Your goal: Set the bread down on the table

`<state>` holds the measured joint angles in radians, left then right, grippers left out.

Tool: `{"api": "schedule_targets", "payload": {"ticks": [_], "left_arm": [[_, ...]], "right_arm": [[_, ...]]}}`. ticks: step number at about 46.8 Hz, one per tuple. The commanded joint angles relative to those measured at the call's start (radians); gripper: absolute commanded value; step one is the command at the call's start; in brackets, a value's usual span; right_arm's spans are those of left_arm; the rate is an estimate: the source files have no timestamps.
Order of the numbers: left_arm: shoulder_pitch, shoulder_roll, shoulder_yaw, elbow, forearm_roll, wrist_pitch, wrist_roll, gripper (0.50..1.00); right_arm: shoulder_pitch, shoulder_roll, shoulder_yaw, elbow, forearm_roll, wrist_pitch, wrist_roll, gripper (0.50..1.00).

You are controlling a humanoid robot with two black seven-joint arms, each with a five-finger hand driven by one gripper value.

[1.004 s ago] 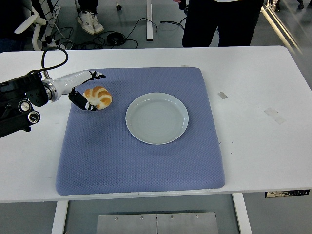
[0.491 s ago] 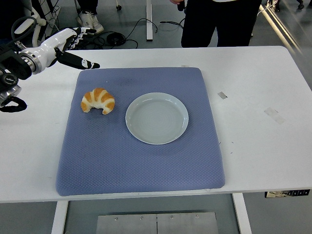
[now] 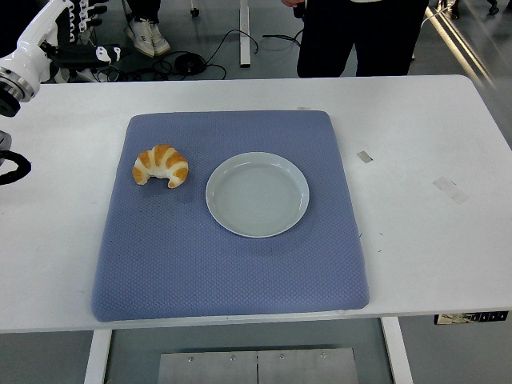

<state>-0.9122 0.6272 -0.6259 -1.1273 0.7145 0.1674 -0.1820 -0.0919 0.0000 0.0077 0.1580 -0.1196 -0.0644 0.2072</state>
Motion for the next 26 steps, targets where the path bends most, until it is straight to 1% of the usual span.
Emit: {"api": "schedule_targets", "payload": {"ticks": [1, 6, 9, 26], "left_arm": [[0.021, -0.001, -0.012, 0.003, -0.001, 0.0, -0.005, 0.907], [0.056, 0.0, -0.063, 0.006, -0.001, 0.0, -0.024, 0.908], [0.073, 0.002, -0.089, 0.008, -0.001, -0.002, -0.025, 0.908], [0.098, 0.017, -0.095, 0.008, -0.035, -0.002, -0.025, 0.914]], "right_arm": [[0.0, 0.0, 0.0, 0.0, 0.0, 0.0, 0.0, 1.0], [0.0, 0.0, 0.0, 0.0, 0.0, 0.0, 0.0, 1.0], [0.003, 0.0, 0.0, 0.002, 0.0, 0.0, 0.0, 1.0], [0.006, 0.0, 0.0, 0.008, 0.0, 0.002, 0.0, 1.0]]}}
